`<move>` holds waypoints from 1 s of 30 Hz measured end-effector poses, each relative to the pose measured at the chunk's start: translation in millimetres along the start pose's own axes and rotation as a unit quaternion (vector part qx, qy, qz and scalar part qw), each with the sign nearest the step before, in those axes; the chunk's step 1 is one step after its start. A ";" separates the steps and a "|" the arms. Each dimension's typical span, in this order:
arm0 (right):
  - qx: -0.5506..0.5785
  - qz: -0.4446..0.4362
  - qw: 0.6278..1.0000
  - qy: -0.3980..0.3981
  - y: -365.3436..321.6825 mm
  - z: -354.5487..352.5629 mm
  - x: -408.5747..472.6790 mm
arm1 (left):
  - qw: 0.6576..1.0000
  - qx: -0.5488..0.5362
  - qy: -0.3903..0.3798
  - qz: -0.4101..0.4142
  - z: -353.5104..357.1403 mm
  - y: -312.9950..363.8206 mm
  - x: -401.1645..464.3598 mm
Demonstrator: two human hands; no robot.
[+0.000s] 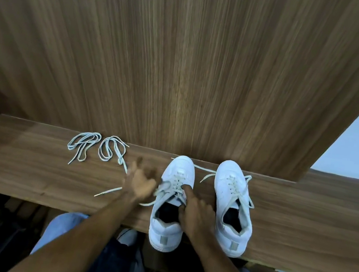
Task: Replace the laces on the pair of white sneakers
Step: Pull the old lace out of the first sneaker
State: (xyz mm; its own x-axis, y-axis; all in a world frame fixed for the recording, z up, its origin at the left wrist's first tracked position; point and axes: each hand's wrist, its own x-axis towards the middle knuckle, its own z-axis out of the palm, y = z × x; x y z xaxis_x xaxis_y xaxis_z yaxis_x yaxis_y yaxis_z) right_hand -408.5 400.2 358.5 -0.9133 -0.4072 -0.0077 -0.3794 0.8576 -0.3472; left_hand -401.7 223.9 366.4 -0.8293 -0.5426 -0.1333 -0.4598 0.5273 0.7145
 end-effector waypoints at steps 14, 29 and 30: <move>-0.004 -0.006 1.000 0.010 1.3 -0.3 4.3 | 0.953 -0.247 -0.147 0.092 -16.1 47.4 0.7; 0.025 -0.018 0.999 -0.013 7.4 0.9 10.3 | 0.960 -0.240 -0.048 0.135 -57.3 102.3 40.3; 0.033 -0.011 0.999 -0.015 7.2 -0.1 10.2 | 0.977 -0.162 -0.031 0.139 -47.5 85.5 38.0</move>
State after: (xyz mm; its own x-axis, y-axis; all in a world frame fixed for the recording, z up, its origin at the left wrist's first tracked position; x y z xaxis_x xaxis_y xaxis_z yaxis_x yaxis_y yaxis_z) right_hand -420.5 402.2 356.0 -0.8994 -0.4363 -0.0277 -0.3881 0.8260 -0.4087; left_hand -457.5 217.4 455.1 -0.9300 -0.3622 0.0627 -0.0981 0.4091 0.9072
